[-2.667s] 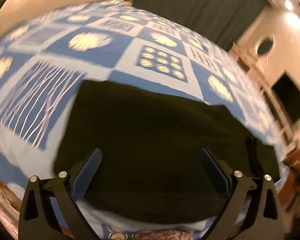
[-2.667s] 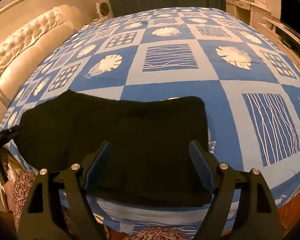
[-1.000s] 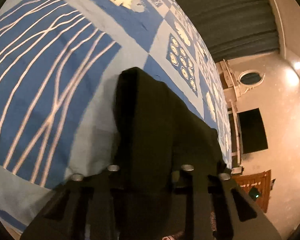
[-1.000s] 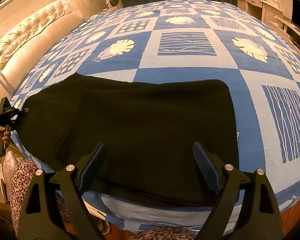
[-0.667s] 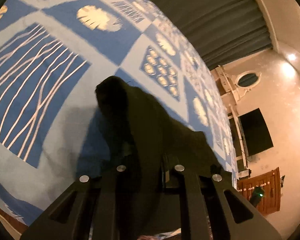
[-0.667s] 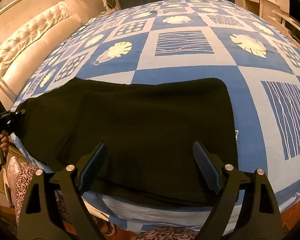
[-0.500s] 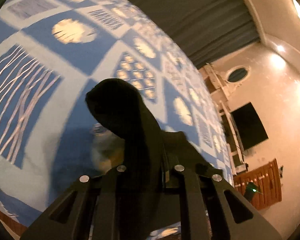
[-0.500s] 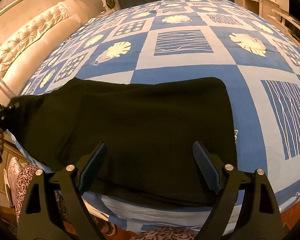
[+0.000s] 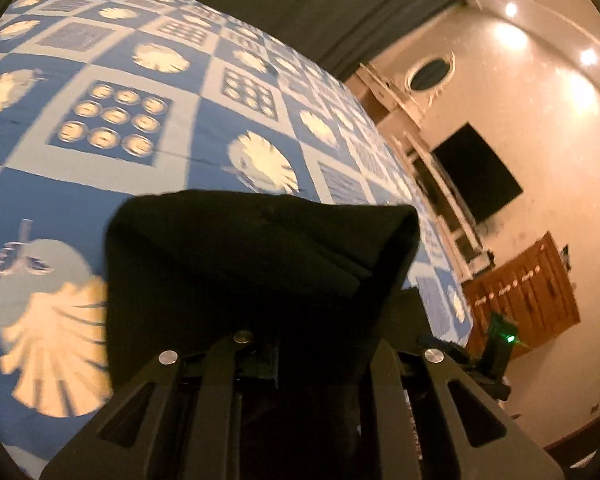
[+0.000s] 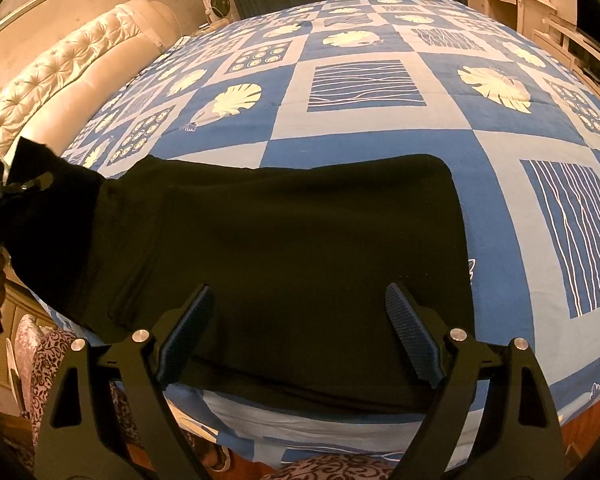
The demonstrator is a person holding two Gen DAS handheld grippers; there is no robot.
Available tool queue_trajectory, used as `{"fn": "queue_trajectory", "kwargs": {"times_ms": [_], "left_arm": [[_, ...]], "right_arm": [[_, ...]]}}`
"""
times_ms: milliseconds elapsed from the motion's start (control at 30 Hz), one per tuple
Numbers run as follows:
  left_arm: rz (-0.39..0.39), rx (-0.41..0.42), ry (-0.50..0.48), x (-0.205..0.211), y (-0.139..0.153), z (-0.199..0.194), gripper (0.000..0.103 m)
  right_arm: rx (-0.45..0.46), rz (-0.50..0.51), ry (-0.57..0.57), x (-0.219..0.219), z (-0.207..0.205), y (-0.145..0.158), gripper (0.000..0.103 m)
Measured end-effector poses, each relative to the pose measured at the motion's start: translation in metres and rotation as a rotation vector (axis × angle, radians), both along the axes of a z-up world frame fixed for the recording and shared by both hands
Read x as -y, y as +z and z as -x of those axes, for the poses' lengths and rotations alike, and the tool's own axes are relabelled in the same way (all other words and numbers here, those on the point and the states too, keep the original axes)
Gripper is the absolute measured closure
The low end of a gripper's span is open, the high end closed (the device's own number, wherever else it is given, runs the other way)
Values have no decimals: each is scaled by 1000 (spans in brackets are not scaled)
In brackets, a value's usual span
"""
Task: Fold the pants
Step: 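Grasp one end of the folded black pants with the left gripper and lift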
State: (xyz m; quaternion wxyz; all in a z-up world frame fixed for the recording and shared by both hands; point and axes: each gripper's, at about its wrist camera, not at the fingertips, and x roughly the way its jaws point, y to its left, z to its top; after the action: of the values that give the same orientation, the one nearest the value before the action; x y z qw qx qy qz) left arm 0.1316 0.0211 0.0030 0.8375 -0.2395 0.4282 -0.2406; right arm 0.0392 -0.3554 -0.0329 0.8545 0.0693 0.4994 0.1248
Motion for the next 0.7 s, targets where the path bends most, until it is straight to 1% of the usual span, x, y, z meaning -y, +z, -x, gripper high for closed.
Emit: {"fn": "queue_trajectory", "kwargs": {"times_ms": [67, 200, 367, 433, 467, 533, 567, 600, 633, 700], "left_arm": [[-33, -9, -7, 15, -10, -5, 89], [-55, -37, 3, 32, -25, -9, 88], [-137, -42, 23, 51, -33, -9, 87], [-161, -43, 33, 58, -34, -10, 84], [-184, -43, 42, 64, -33, -10, 81], [-198, -37, 45, 72, -31, -8, 68], [-175, -37, 41, 76, -30, -7, 56], [-151, -36, 41, 79, -29, -6, 47], [-130, -34, 43, 82, -28, -5, 43], [-83, -34, 42, 88, -24, -2, 31]], "right_arm": [[1, 4, 3, 0, -1, 0, 15], [4, 17, 9, 0, 0, 0, 15], [5, 22, 9, -1, 0, -1, 14], [6, 25, 10, 0, 0, -1, 14], [6, 25, 11, -2, 0, -1, 14], [6, 25, 10, -1, 0, -1, 14], [6, 24, 10, -1, 0, -1, 14], [6, 24, 10, -2, 1, -1, 14], [5, 24, 10, -1, 0, -2, 14], [5, 26, 12, -2, 1, -1, 14]]}}
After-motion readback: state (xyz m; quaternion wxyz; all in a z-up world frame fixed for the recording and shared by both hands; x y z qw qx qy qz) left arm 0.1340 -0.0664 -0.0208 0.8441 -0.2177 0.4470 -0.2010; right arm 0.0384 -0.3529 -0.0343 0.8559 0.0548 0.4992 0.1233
